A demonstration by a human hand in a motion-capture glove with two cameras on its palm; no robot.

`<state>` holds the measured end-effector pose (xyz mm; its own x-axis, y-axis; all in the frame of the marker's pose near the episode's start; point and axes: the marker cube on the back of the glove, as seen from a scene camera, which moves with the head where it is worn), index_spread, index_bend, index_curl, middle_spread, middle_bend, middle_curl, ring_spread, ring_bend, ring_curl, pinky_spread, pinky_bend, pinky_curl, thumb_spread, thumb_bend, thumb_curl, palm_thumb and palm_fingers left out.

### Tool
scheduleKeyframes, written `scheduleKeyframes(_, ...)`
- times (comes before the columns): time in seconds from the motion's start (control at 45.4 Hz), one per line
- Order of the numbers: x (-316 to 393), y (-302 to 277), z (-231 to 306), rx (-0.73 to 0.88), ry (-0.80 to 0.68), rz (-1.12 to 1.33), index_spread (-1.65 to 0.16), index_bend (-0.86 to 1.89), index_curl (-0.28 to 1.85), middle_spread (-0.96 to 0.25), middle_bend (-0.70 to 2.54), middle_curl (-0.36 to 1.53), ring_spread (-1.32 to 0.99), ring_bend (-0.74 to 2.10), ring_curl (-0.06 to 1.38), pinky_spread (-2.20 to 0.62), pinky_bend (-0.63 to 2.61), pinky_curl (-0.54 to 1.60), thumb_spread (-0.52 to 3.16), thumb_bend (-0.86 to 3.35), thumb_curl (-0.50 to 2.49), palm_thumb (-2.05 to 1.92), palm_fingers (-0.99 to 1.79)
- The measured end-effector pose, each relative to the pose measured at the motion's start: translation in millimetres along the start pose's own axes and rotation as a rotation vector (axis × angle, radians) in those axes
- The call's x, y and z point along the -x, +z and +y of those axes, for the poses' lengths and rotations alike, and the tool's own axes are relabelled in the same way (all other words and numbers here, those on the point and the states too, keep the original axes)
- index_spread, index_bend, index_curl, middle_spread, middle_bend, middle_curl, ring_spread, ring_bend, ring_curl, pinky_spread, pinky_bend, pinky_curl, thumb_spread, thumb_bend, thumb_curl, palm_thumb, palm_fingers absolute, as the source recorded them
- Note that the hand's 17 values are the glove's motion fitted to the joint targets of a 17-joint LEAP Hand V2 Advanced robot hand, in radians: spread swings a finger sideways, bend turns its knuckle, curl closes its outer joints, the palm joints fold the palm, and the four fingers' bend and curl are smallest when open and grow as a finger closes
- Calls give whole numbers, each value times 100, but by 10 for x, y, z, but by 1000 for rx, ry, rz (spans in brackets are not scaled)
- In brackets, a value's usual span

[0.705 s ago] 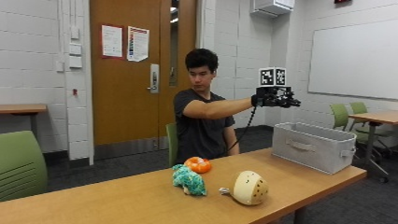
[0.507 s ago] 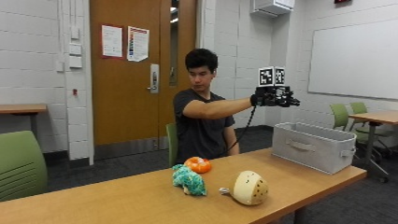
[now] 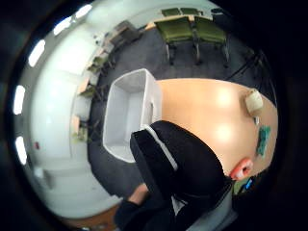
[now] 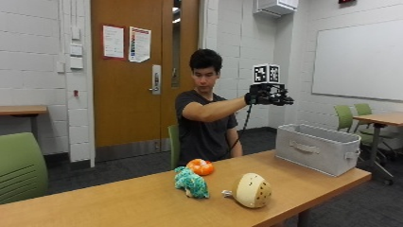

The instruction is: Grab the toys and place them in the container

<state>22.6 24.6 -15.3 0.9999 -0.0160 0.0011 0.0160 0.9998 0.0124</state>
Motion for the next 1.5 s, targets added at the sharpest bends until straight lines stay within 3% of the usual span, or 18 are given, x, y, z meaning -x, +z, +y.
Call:
scheduleKeyframes(0.397,-960,-250,924,-41,50,63,-25,18,33,-11,21,30,-34,25,18,-14,51,30,119,-7,7,-11,12)
scheduleKeyframes(0.639,-1624,-76,1434,-74,86,63,-26,18,35,-12,20,33,-35,25,21,-14,50,31,118,-7,7,-11,11)
scheduleKeyframes(1.035,-2447,995,1822,-70,104,-1,-28,20,40,-13,19,35,-37,21,23,-14,50,33,119,-6,8,-10,14)
scheduleKeyframes(1.498,-2520,2276,2085,126,110,-44,-32,16,41,-16,19,37,-37,19,25,-10,56,36,112,-7,11,-10,8)
